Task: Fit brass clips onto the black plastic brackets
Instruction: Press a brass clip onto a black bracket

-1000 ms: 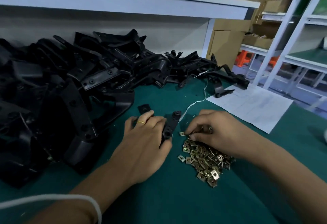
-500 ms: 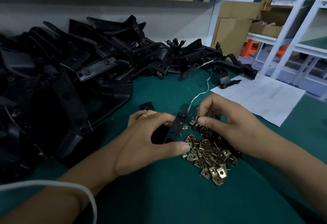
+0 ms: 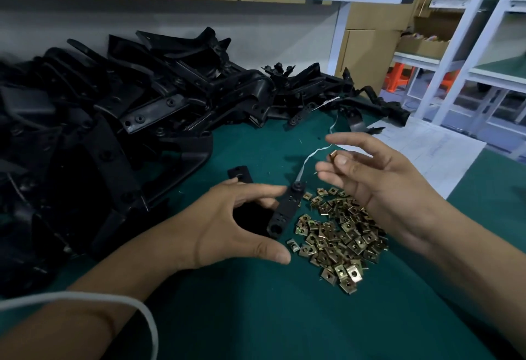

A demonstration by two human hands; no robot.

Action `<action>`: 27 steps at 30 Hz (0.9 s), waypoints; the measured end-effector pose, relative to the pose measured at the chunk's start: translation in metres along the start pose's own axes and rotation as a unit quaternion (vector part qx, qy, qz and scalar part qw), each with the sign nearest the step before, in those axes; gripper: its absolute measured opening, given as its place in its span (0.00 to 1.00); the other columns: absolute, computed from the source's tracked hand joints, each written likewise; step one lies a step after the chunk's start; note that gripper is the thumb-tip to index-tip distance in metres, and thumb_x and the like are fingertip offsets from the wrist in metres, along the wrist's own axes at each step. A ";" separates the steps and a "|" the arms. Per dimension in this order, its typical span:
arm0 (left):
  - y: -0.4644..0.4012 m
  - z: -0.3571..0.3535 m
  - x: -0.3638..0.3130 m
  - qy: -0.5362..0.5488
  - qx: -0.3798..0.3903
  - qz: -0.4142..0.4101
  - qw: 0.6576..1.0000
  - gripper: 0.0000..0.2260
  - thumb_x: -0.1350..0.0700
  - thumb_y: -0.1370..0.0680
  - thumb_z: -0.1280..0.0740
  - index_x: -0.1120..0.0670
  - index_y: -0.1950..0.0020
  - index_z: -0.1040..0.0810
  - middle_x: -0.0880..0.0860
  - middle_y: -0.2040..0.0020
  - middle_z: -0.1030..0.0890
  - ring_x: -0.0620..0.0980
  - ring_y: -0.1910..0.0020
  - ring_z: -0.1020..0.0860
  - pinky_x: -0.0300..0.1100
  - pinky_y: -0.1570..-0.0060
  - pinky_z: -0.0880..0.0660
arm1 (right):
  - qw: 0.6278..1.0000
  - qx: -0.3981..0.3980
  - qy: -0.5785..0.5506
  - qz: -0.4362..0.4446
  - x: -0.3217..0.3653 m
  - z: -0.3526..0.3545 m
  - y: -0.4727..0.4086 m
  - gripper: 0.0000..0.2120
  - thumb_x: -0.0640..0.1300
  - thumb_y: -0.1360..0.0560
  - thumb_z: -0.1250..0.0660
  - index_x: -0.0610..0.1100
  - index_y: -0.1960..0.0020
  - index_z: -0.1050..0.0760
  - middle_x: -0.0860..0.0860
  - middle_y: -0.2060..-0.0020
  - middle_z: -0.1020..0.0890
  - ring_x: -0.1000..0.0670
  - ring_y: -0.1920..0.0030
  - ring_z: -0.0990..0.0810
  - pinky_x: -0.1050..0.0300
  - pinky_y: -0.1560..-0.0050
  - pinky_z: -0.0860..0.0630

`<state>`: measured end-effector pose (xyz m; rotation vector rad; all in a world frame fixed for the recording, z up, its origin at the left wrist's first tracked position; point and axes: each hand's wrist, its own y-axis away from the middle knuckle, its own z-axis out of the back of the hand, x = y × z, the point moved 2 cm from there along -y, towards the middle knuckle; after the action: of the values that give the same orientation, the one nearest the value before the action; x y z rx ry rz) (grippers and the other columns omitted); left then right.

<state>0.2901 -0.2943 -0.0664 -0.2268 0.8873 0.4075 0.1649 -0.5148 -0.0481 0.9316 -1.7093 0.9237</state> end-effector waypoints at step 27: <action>0.000 -0.013 -0.013 -0.360 -0.296 -0.252 0.848 0.39 0.35 0.27 0.27 0.60 0.25 0.26 0.50 0.36 0.17 0.50 0.33 0.22 0.66 0.24 0.40 | 0.998 0.020 0.019 -0.060 -0.008 -0.034 0.016 0.11 0.44 0.22 0.32 0.35 0.50 0.23 0.43 0.63 0.16 0.51 0.69 0.18 0.60 0.67 0.19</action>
<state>0.2731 -0.3023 -0.0641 -0.8001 -0.0831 0.2262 0.1656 -0.4760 -0.0489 1.0255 -1.5897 0.8935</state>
